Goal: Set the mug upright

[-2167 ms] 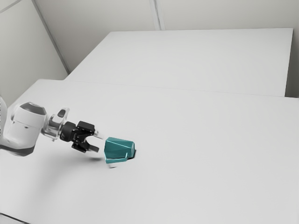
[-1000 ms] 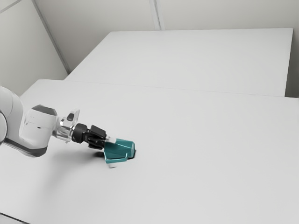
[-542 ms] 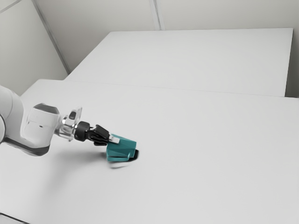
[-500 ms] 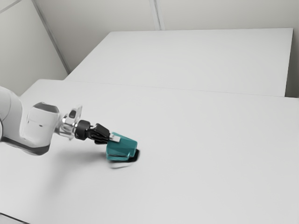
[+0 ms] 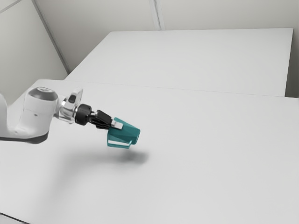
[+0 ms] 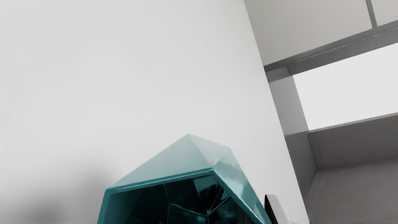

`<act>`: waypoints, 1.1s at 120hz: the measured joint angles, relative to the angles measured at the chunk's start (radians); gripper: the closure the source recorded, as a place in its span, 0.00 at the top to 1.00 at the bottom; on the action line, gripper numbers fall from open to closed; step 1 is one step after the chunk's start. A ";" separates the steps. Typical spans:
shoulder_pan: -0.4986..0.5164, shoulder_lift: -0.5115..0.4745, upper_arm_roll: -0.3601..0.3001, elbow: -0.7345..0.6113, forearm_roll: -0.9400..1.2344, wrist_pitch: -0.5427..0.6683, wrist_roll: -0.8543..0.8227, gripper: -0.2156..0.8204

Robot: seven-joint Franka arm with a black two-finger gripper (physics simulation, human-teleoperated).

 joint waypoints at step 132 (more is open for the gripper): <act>0.031 0.042 -0.277 0.202 1.109 0.362 -0.730 0.04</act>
